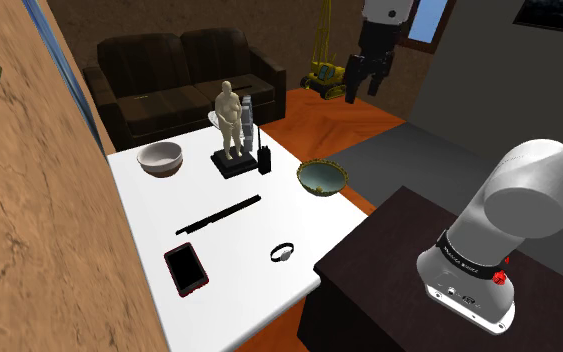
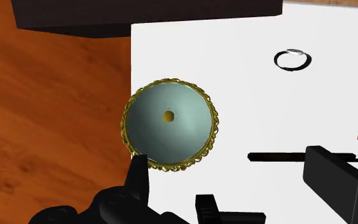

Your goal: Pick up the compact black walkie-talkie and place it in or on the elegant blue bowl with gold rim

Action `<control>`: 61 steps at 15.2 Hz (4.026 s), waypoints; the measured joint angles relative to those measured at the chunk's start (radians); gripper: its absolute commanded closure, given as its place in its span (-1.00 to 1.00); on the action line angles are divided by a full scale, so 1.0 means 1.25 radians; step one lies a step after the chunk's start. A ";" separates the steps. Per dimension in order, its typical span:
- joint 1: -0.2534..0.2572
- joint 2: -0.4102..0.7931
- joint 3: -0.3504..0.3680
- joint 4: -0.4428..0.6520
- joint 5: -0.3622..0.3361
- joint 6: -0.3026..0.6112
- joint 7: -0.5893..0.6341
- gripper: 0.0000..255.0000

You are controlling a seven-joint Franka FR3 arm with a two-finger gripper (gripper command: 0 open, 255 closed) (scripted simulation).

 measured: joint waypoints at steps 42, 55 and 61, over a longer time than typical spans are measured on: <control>0.027 0.934 0.002 0.430 0.159 0.589 -0.317 -1.00; 0.027 0.934 0.003 0.430 0.159 0.589 -0.317 1.00; 0.029 0.897 -0.002 0.430 0.152 0.552 -0.308 1.00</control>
